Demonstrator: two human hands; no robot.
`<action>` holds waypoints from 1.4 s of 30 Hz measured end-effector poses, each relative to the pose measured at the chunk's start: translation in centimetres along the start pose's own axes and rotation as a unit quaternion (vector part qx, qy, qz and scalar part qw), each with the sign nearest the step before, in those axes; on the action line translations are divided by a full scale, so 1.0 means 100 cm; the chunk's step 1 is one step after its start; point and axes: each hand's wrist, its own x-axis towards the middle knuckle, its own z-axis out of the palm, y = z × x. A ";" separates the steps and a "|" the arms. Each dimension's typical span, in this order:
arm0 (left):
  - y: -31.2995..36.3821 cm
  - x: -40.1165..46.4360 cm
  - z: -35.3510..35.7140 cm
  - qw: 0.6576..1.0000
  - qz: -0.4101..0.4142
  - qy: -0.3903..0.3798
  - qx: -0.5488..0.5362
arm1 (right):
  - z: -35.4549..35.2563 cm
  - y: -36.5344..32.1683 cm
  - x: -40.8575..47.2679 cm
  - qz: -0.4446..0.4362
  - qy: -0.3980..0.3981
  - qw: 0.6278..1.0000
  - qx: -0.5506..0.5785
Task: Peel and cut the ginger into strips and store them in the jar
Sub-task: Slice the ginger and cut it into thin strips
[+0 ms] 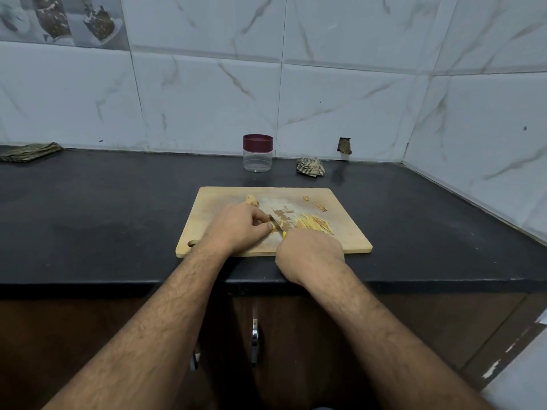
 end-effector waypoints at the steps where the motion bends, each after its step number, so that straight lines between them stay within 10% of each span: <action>1: 0.000 0.000 0.000 1.000 -0.002 0.001 -0.001 | -0.001 -0.001 0.000 -0.004 0.000 1.000 -0.003; 42: -0.004 0.003 0.001 1.000 -0.015 -0.022 0.007 | 0.001 -0.004 -0.004 -0.013 -0.005 1.000 -0.011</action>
